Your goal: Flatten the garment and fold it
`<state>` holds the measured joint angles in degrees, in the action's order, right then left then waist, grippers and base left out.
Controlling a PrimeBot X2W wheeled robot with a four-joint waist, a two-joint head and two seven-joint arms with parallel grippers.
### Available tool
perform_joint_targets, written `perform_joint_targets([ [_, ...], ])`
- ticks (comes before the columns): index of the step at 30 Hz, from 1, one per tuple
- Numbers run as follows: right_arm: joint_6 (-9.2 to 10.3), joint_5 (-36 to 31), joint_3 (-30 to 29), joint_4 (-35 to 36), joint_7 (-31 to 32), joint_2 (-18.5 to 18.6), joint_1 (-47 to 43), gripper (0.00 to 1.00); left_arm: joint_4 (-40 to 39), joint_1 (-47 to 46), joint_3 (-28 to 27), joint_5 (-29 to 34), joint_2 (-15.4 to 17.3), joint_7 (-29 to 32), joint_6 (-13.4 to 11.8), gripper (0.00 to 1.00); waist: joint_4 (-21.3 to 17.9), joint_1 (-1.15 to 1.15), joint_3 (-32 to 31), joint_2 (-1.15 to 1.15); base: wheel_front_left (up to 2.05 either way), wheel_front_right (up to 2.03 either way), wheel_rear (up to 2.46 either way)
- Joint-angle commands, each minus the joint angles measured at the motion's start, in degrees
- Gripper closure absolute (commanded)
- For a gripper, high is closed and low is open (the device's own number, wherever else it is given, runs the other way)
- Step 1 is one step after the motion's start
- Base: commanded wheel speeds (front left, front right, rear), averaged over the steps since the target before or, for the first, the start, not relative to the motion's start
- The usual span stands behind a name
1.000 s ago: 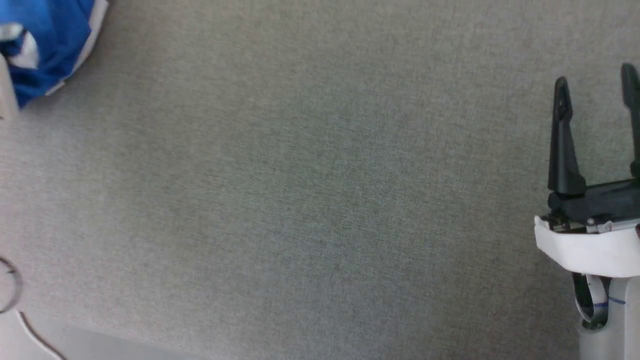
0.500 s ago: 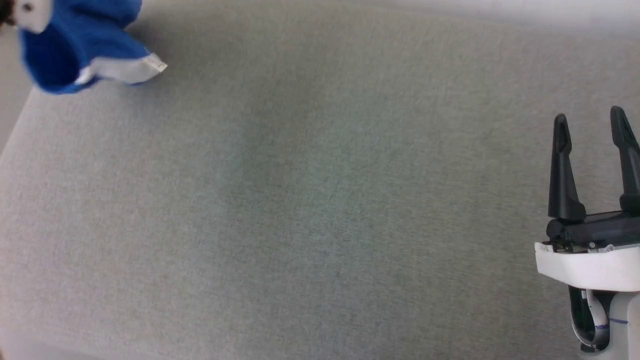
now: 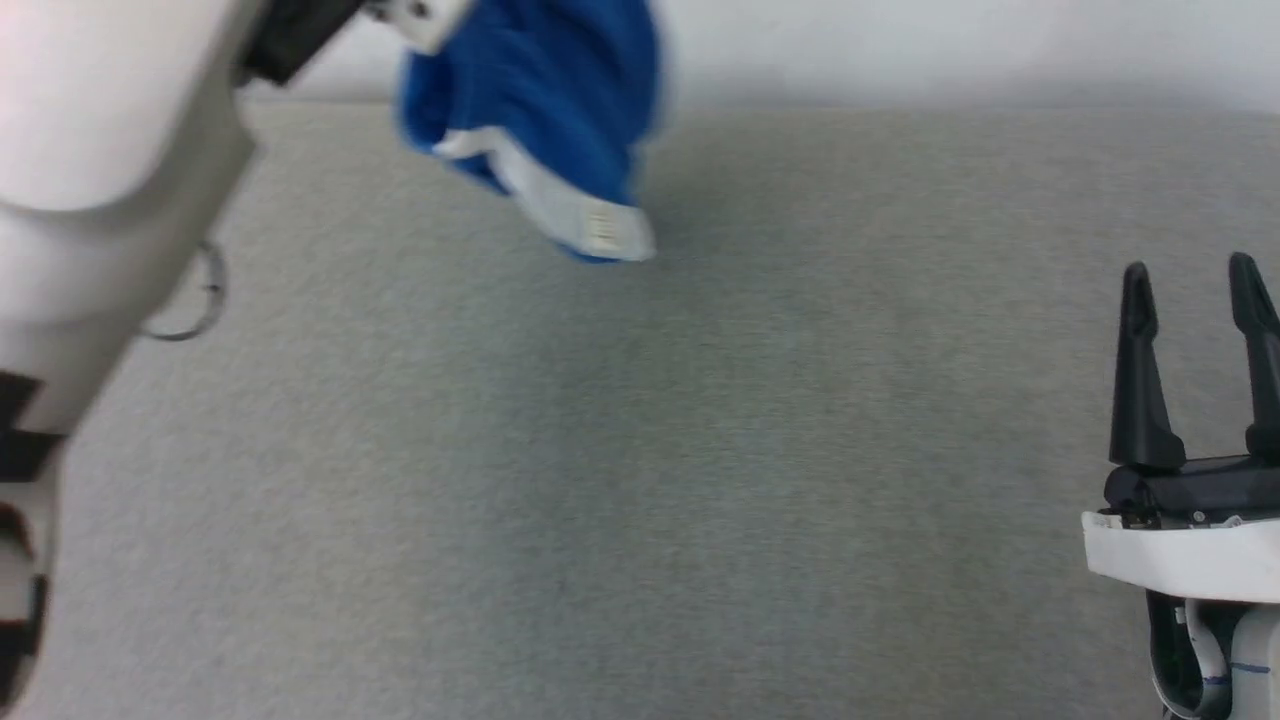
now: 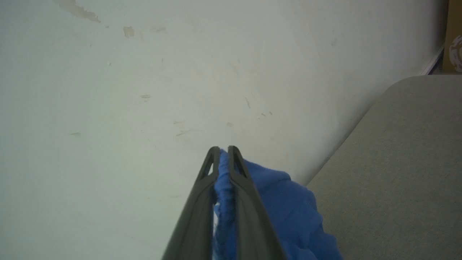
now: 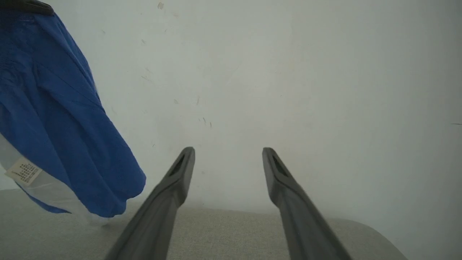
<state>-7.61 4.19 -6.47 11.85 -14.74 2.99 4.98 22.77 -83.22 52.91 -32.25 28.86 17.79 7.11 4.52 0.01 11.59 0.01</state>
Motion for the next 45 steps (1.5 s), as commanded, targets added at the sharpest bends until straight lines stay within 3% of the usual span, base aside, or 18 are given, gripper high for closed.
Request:
perform_joint_targets([
  [1,0.12,0.6,-0.4,-0.2,-0.3,-0.1,-0.8,0.0,-0.7,-0.5,1.0,-1.3,-1.8,-0.9,0.4,1.0,-6.1,-0.01,-2.9,-0.01,0.0,0.0,0.0],
  [6,0.12,0.8,-0.9,-0.2,-0.3,-0.1,-1.4,0.0,-0.7,2.7,4.7,-3.6,-6.2,-3.2,0.4,1.0,-8.5,-0.01,-3.0,-0.01,0.0,0.0,0.0],
  [10,0.12,0.9,-1.1,-0.1,-0.3,-0.1,-1.5,0.0,0.8,7.8,8.2,-4.9,-7.6,-4.7,0.4,1.0,-9.0,-0.01,-2.7,-0.01,0.0,0.0,0.0],
  [22,0.12,0.3,-0.9,0.2,-0.3,-0.1,-0.6,0.0,12.9,25.6,18.0,-7.8,-6.2,-7.5,0.4,1.0,-6.7,-0.01,0.3,-0.01,0.0,0.0,0.0],
  [31,0.12,-0.1,-0.6,-0.3,-0.3,-0.1,-0.6,0.0,18.6,34.2,19.9,-8.9,-6.4,-6.8,0.4,1.0,-5.5,-0.01,-0.3,-0.01,0.0,0.0,0.0],
  [35,0.12,-0.3,-0.4,-0.8,-0.3,-0.1,-1.5,0.0,20.7,35.0,18.9,-9.5,-7.0,-11.3,-0.2,1.0,-4.9,-0.01,-2.0,-0.01,0.0,0.0,0.0],
  [36,0.12,-0.4,-0.4,-0.8,-0.3,-0.1,-1.7,0.0,20.9,34.9,18.1,-9.6,-7.3,-13.5,-1.0,0.0,-4.7,-0.01,-2.6,-0.01,0.0,0.0,0.0],
  [40,0.12,-0.6,-0.4,-0.9,-0.3,-0.1,-3.1,0.0,19.6,34.9,14.0,-9.8,-8.0,-24.6,-5.0,0.0,-4.1,-0.01,-5.1,-0.01,0.0,0.0,0.0],
  [42,0.12,-0.8,-0.6,-0.9,-0.3,-0.1,-3.9,0.0,18.2,35.2,12.2,-8.9,-7.8,-30.0,-8.4,0.0,-3.6,-0.01,-6.1,-0.01,0.0,0.0,0.0],
  [45,0.12,-1.1,-0.8,-0.6,-0.3,-0.1,-4.7,0.0,14.1,36.7,8.1,-7.5,-7.5,-32.6,-14.1,0.0,-2.8,-0.01,-7.1,-0.01,0.0,0.0,0.0],
])
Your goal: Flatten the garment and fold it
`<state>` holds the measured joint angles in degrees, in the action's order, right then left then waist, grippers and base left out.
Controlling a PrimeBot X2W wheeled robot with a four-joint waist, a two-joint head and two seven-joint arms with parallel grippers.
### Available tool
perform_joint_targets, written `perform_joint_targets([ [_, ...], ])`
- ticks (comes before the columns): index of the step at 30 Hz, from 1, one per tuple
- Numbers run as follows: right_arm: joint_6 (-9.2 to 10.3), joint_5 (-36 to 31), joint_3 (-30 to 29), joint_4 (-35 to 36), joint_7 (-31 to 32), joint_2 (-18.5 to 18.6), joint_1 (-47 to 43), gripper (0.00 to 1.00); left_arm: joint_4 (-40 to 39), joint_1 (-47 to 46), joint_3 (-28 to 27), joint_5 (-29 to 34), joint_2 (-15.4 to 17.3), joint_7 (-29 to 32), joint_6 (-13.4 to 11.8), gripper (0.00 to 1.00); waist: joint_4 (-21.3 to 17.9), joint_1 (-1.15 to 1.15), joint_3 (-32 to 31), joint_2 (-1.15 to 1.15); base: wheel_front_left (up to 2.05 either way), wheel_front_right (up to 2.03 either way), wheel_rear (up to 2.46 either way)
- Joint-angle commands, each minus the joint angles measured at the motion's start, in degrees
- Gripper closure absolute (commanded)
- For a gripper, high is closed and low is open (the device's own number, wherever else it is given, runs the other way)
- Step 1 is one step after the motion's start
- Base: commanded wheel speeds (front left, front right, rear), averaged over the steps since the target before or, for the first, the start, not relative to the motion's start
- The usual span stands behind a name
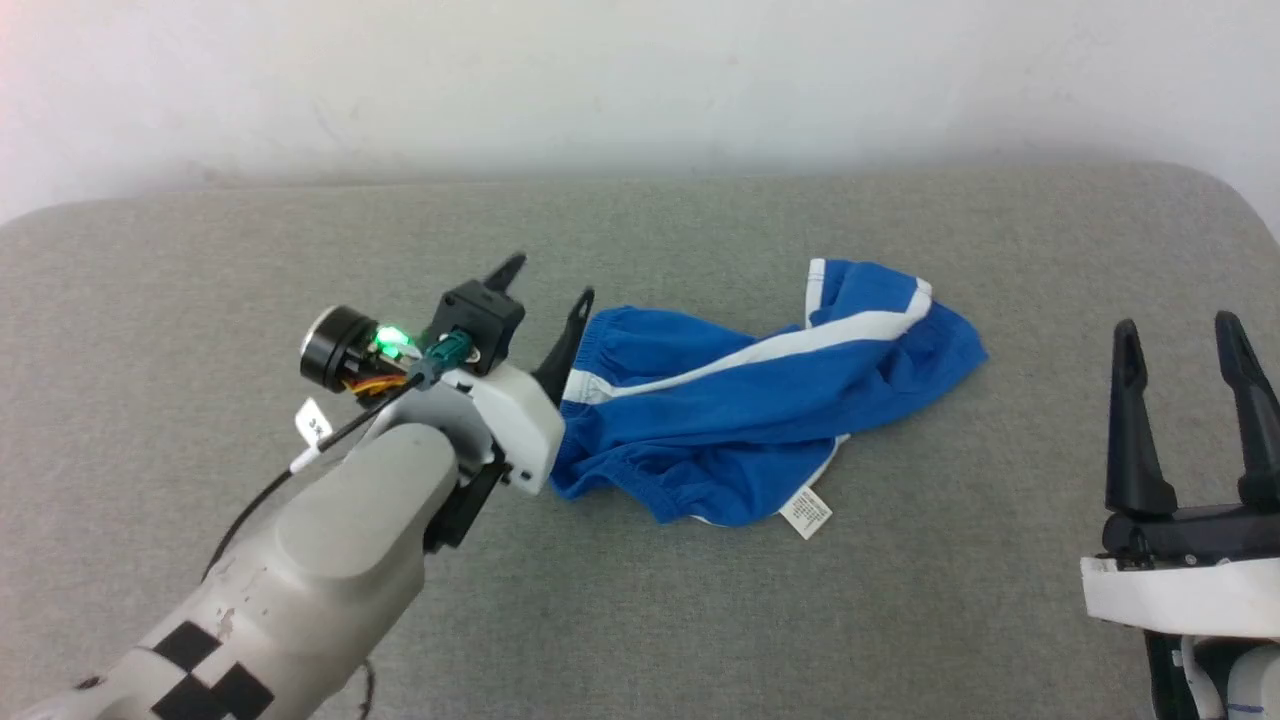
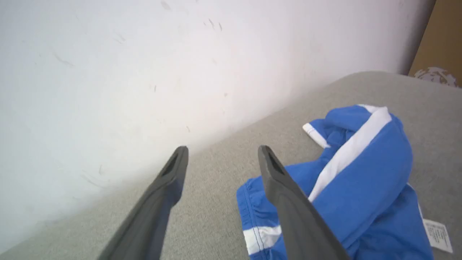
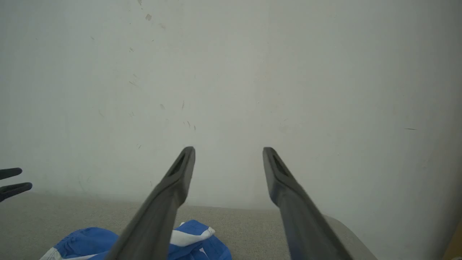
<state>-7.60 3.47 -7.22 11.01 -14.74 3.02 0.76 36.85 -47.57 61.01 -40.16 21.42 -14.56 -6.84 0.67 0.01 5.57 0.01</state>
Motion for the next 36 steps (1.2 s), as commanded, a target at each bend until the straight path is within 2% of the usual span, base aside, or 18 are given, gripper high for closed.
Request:
perform_joint_targets([
  [1,0.11,-0.5,-0.2,0.3,-0.3,-0.1,-0.6,0.0,-2.8,1.8,-2.2,1.6,0.2,-0.3,-2.3,0.0,1.2,-0.01,-1.2,-0.01,0.0,0.0,0.0],
  [4,0.11,-0.6,-0.7,0.5,-0.3,-0.1,-1.0,0.0,-13.2,6.5,-10.0,7.3,1.5,-0.4,-9.1,0.0,1.9,-0.01,-1.4,-0.01,0.0,0.0,0.0],
  [7,0.11,-0.9,-0.8,0.5,-0.3,-0.1,-1.2,0.0,-21.5,14.0,-17.8,12.9,2.0,-0.4,-14.7,0.0,2.3,-0.01,-1.6,-0.01,0.0,0.0,0.0],
  [10,0.11,-1.1,-0.8,0.1,-0.3,-0.1,-1.5,0.0,-26.5,21.4,-24.0,17.8,1.4,-0.4,-18.2,0.0,2.6,-0.01,-1.8,-0.01,0.0,0.0,0.0],
  [14,0.11,-1.1,-1.3,-1.0,-0.3,-0.1,-1.7,0.0,-29.7,29.5,-30.8,22.5,-0.6,-0.4,-20.3,0.0,2.9,-0.01,-1.7,-0.01,0.0,0.0,0.0],
  [16,0.11,-0.9,-1.4,-1.8,-0.3,-0.1,-1.8,0.0,-30.6,32.9,-33.4,24.2,-1.8,-0.4,-20.2,0.0,2.9,-0.01,-1.9,-0.01,0.0,0.0,0.0],
  [25,0.11,0.0,-0.9,-4.7,-0.3,-0.1,-3.6,0.0,-32.9,42.6,-42.4,30.7,-6.6,-0.4,-15.6,0.0,2.8,-0.01,-2.8,-0.01,0.0,0.0,0.0],
  [36,0.11,0.6,-0.3,-6.0,-0.3,-0.1,-4.7,0.0,-33.9,45.7,-47.0,36.0,-10.4,-0.4,-11.5,0.0,3.1,-0.01,-3.1,-0.01,0.0,0.0,0.0],
])
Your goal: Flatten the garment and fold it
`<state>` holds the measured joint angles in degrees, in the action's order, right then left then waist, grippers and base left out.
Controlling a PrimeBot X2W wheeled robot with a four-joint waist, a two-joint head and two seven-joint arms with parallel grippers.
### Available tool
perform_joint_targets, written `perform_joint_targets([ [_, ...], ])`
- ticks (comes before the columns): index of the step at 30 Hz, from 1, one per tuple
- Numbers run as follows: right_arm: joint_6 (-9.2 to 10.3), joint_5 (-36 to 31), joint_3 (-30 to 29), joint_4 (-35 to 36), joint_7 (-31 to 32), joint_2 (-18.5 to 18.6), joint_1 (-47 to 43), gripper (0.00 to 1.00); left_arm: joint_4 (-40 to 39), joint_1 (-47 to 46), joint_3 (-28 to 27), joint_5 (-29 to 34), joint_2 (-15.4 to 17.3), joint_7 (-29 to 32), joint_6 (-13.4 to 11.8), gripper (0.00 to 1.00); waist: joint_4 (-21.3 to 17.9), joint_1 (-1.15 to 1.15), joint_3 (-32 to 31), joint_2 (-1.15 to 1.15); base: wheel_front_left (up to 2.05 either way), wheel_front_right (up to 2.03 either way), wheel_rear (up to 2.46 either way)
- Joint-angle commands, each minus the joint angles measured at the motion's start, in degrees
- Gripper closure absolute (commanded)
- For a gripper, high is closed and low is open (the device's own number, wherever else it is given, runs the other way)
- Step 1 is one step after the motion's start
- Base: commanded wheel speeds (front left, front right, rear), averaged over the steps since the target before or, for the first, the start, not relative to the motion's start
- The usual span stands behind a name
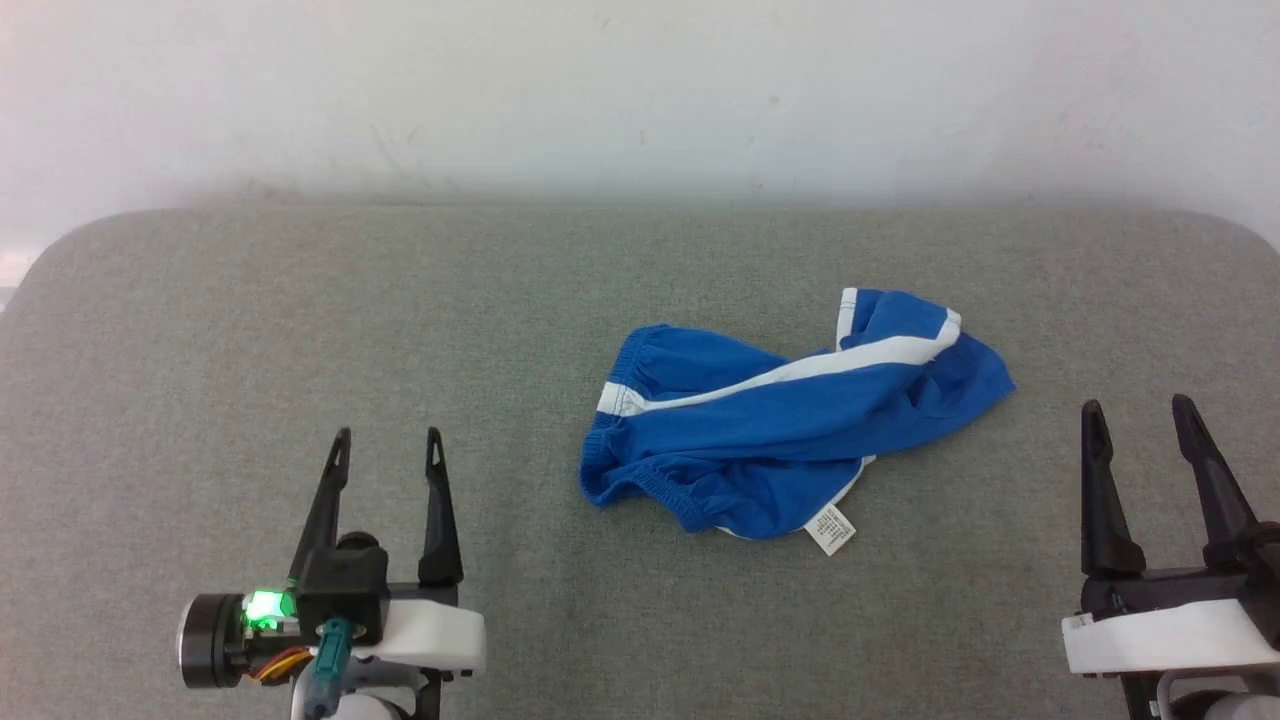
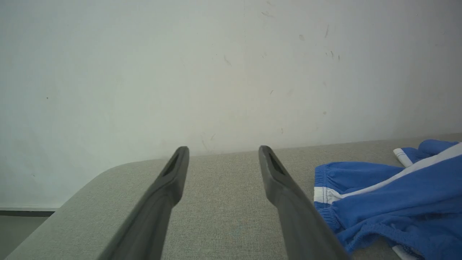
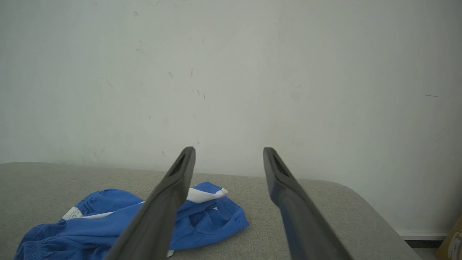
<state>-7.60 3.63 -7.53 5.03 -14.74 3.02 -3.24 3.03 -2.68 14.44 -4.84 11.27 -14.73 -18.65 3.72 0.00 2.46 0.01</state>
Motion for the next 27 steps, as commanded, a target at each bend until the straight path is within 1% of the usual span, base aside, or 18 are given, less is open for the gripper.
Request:
perform_joint_targets([
  [1,0.11,0.5,0.1,-0.1,-0.3,-0.1,-0.6,0.0,-0.1,0.9,-0.7,0.9,-0.5,-0.3,0.6,0.0,0.0,0.0,-0.1,-0.01,0.0,0.0,0.0],
  [4,0.11,0.6,0.3,0.0,-0.3,-0.1,-0.3,0.0,-0.3,0.3,-1.7,1.1,-1.1,-0.3,1.9,0.0,-0.1,0.0,0.0,-0.01,0.0,0.0,0.0],
  [6,0.11,0.6,0.3,0.1,-0.3,-0.1,0.1,0.0,-0.5,-1.2,-2.3,1.0,-1.4,-0.3,3.2,0.0,0.0,0.0,0.1,-0.01,0.0,0.0,0.0],
  [11,0.11,0.4,0.3,0.5,-0.3,-0.1,0.8,0.0,1.9,-9.2,-3.7,0.3,-1.0,-0.3,8.6,0.0,0.0,0.0,0.7,-0.01,0.0,0.0,0.0],
  [13,0.11,0.3,0.5,0.6,-0.3,-0.1,1.1,0.0,3.7,-13.7,-3.9,0.6,-0.1,-0.3,10.9,0.0,-0.3,0.0,1.1,-0.01,0.0,0.0,0.0],
  [16,0.11,0.1,0.6,0.9,-0.3,-0.1,1.7,0.0,8.2,-20.6,-3.1,1.2,1.3,-0.3,14.6,0.0,-0.9,0.0,1.9,-0.01,0.0,0.0,0.0],
  [19,0.11,0.1,0.5,1.1,-0.3,-0.1,2.0,0.0,14.8,-27.5,-1.7,0.7,2.1,0.0,18.8,0.0,-1.5,0.0,2.7,-0.01,0.0,0.0,0.0],
  [20,0.11,0.1,0.5,1.1,-0.3,-0.1,2.0,0.0,14.8,-27.5,-1.7,0.7,2.1,0.0,18.8,0.0,-1.5,0.0,2.7,-0.01,0.0,0.0,0.0],
  [22,0.11,0.2,0.5,1.1,-0.3,-0.1,2.2,0.0,19.1,-32.3,-0.4,0.1,2.1,2.1,21.7,0.0,-1.9,0.0,3.2,-0.01,0.0,0.0,0.0],
  [24,0.11,0.2,0.6,1.1,-0.3,-0.1,2.5,0.0,22.9,-36.6,1.7,-0.1,2.2,5.5,24.0,0.0,-2.4,0.0,3.8,-0.01,0.0,0.0,0.0],
  [27,0.11,0.4,0.8,1.1,-0.3,-0.1,3.2,0.0,28.2,-42.3,5.6,-1.6,2.1,11.7,25.7,0.0,-3.2,0.0,4.9,-0.01,0.0,0.0,0.0],
])
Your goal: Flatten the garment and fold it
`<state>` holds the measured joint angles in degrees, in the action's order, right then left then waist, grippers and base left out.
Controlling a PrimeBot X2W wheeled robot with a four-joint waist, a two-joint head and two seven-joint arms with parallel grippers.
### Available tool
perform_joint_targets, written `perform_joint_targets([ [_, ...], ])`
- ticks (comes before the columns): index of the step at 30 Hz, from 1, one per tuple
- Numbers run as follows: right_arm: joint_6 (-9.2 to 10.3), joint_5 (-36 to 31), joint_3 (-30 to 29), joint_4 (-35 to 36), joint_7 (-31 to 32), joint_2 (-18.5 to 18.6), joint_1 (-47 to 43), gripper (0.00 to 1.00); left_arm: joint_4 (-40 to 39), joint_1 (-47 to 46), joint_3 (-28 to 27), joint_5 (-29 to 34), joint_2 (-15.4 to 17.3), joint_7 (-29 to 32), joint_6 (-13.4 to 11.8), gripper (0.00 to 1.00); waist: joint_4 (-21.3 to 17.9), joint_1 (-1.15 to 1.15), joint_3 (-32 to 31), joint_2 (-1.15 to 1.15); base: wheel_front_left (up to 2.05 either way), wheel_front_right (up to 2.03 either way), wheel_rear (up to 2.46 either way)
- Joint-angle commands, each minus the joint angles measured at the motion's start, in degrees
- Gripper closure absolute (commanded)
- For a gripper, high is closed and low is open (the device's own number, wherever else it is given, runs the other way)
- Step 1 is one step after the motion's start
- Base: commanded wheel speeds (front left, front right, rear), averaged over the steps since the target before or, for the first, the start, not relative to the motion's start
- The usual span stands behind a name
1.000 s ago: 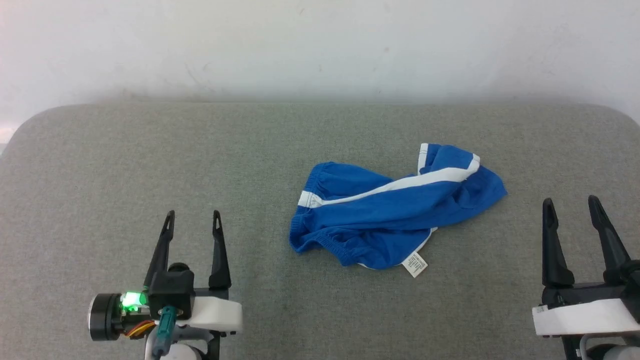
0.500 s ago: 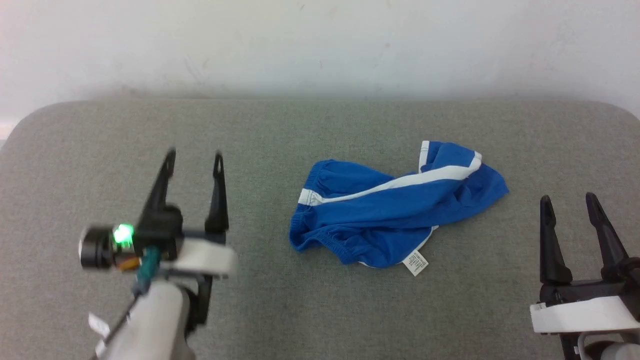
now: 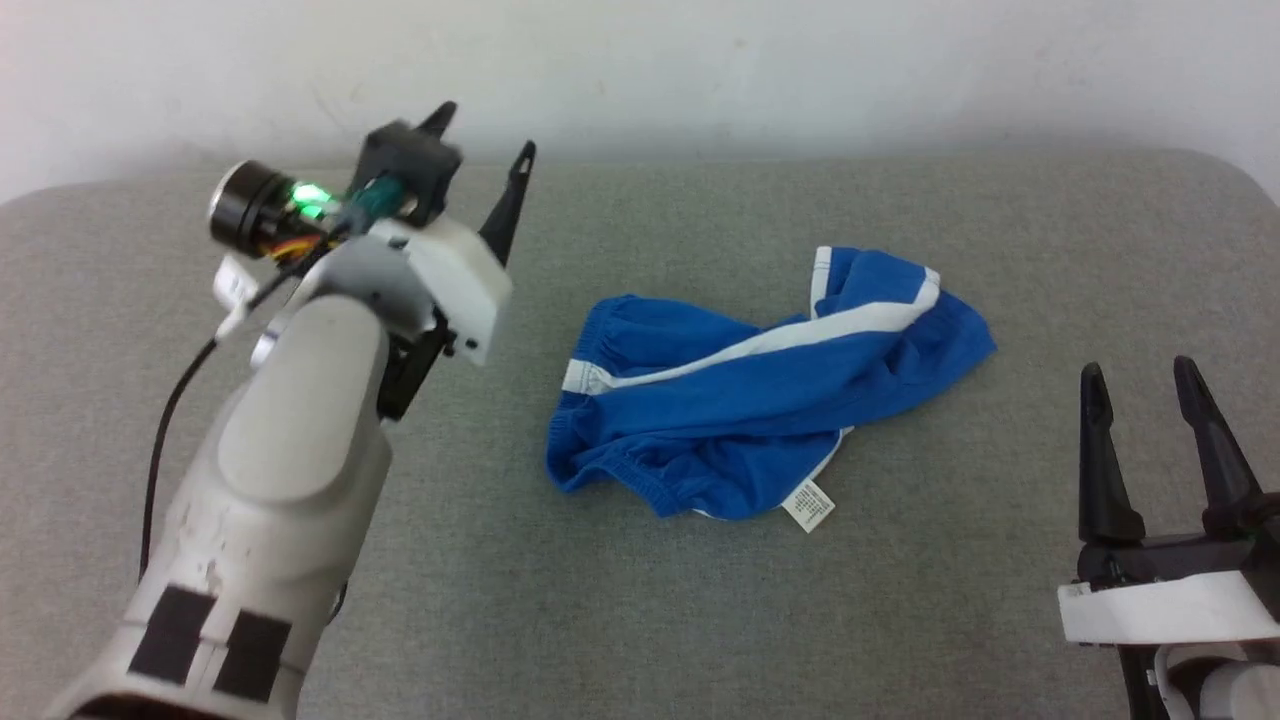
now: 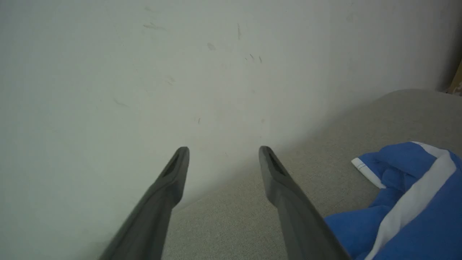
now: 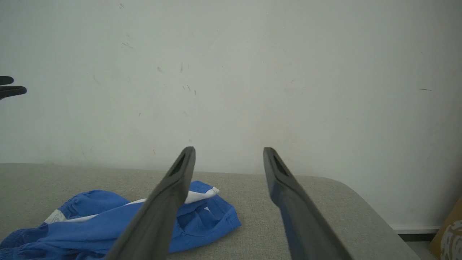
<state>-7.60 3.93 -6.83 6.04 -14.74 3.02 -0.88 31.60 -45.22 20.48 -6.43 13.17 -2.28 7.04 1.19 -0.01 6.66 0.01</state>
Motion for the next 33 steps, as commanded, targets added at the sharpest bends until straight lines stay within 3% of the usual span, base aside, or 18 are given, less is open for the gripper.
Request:
perform_joint_targets([
  [1,0.11,0.1,0.3,0.1,-0.3,-0.1,1.1,0.0,1.4,-1.3,1.1,-1.1,0.0,1.7,0.3,0.0,-1.0,0.01,1.1,-0.01,0.0,0.0,0.0],
  [5,0.11,0.3,0.7,0.2,-0.3,-0.1,2.1,0.0,5.9,-6.4,12.8,-9.7,1.0,11.8,0.4,0.0,-2.6,0.01,2.6,-0.01,0.0,0.0,0.0],
  [10,0.11,0.5,0.8,0.3,-0.3,-0.1,3.5,0.0,5.8,-11.1,26.0,-23.1,4.8,22.2,0.4,0.0,-4.4,0.01,5.4,-0.01,0.0,0.0,0.0],
  [15,0.11,1.0,1.3,0.4,-0.3,-0.1,5.2,0.0,4.3,-14.7,37.6,-32.0,9.1,29.9,0.4,0.0,-6.3,0.01,8.5,-0.01,0.0,0.0,0.0],
  [21,0.11,1.7,2.0,0.3,-0.3,-0.1,7.1,0.0,3.8,-17.7,48.7,-37.0,12.0,33.5,0.4,0.0,-8.4,0.01,11.4,-0.01,0.0,0.0,0.0],
  [26,0.11,2.1,2.0,0.3,-0.3,-0.1,7.8,0.0,3.6,-17.4,52.3,-38.8,13.1,36.6,0.4,0.0,-9.1,0.01,12.5,-0.01,0.0,0.0,0.0],
  [27,0.11,2.2,1.8,0.3,-0.3,-0.1,7.8,0.0,3.1,-17.5,52.5,-38.4,13.4,36.5,0.4,0.38,-8.9,0.01,12.6,-0.01,0.0,0.0,0.0],
  [28,0.11,2.1,1.5,0.3,-0.3,-0.1,7.6,0.0,2.6,-17.8,52.6,-38.1,13.5,35.8,0.4,1.0,-8.6,0.01,12.5,-0.01,0.0,0.0,0.0],
  [33,0.11,1.5,1.5,0.2,-0.3,-0.1,7.3,0.0,-1.1,-20.6,52.8,-37.4,16.0,28.3,0.4,1.0,-7.0,0.01,11.4,-0.01,0.0,0.0,0.0],
])
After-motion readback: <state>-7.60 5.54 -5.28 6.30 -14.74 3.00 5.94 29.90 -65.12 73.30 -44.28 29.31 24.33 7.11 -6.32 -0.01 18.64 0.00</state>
